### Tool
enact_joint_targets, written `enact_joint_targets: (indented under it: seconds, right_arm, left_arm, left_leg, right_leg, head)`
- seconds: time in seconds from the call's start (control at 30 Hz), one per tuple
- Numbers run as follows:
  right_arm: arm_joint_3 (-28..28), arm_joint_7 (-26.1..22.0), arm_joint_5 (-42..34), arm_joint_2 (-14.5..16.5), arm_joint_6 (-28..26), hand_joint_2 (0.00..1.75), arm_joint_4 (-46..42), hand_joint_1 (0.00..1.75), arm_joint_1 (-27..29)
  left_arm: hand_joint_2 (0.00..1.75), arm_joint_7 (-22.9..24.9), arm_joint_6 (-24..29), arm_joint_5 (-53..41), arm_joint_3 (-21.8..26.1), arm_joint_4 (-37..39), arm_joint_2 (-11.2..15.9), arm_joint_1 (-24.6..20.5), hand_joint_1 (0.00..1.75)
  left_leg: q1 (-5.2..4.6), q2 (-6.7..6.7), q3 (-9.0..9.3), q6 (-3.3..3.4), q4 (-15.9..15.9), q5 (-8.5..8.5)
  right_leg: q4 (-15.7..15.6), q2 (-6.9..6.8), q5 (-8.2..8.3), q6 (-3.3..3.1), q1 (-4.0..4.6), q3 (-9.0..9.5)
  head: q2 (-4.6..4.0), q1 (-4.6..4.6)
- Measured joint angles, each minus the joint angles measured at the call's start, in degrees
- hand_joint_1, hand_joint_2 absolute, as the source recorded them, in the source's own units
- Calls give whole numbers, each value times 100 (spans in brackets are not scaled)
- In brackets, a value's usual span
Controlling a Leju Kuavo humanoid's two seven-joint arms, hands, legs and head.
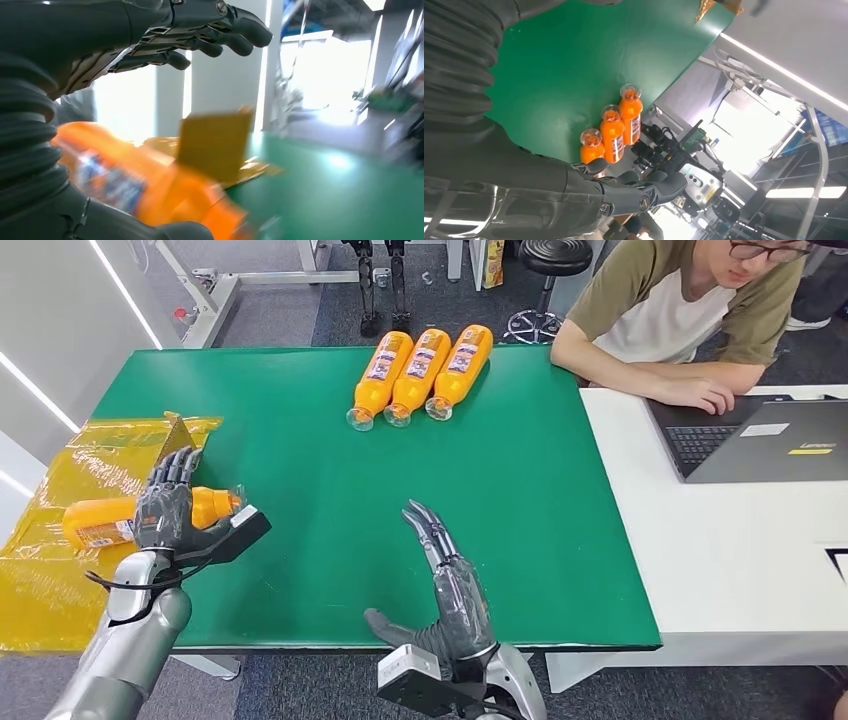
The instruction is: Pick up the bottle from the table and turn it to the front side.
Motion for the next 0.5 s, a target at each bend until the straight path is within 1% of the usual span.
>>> enact_joint_targets:
  seconds: [0.07,0.1,0.2,0.3,0.4,0.47,0.5]
  right_arm:
    - [-26,-13,34,-4,-51,175,-26,0,29]
    - [-35,-29,28,-7,-97,175,-32,0,38]
    - [-48,-135,-165,-15,-345,175,-16,0,61]
    - [-49,-295,-472,-17,-620,175,61,0,59]
    - [-49,-420,-756,-17,-860,175,119,0,59]
    - [-49,-461,-903,-17,-979,175,120,0,62]
    - [-49,-469,-934,-17,-1002,175,119,0,64]
  left_arm:
    - [175,-688,175,1042,92,-493,-205,75,0]
    - [175,-936,194,1623,117,-799,-327,128,0]
    - [175,-1405,175,3622,62,-1955,-771,374,0]
    - [175,-1852,364,5414,-261,-2995,-1188,660,0]
    - [175,-2387,562,6845,-681,-3822,-1549,1033,0]
    - [175,-2571,648,7494,-940,-4225,-1771,1319,0]
    - [175,-2594,665,7614,-1000,-4307,-1825,1390,0]
  left_leg:
    - [-1,-5,-3,0,1,0]
    - [-1,-6,-3,1,1,0]
    - [-3,-7,-5,2,2,-2]
    - [-3,-18,-8,5,2,-4]
    - [-3,-18,-8,10,2,-10]
    - [-3,-17,-8,14,2,-13]
    - [-3,-17,-8,14,2,-14]
  right_leg:
    - [-1,-5,0,0,0,1]
    - [-2,-6,0,1,-1,1]
    - [-6,-8,1,4,-3,2]
    - [-8,-18,-2,8,-3,5]
    - [-9,-18,-3,9,-3,6]
    - [-10,-18,-6,11,-3,5]
    - [-10,-18,-7,11,-3,5]
  head:
    - [0,1]
    - [0,0]
    - [0,0]
    - [0,2]
    - [0,1]
    - [0,1]
    - [0,2]
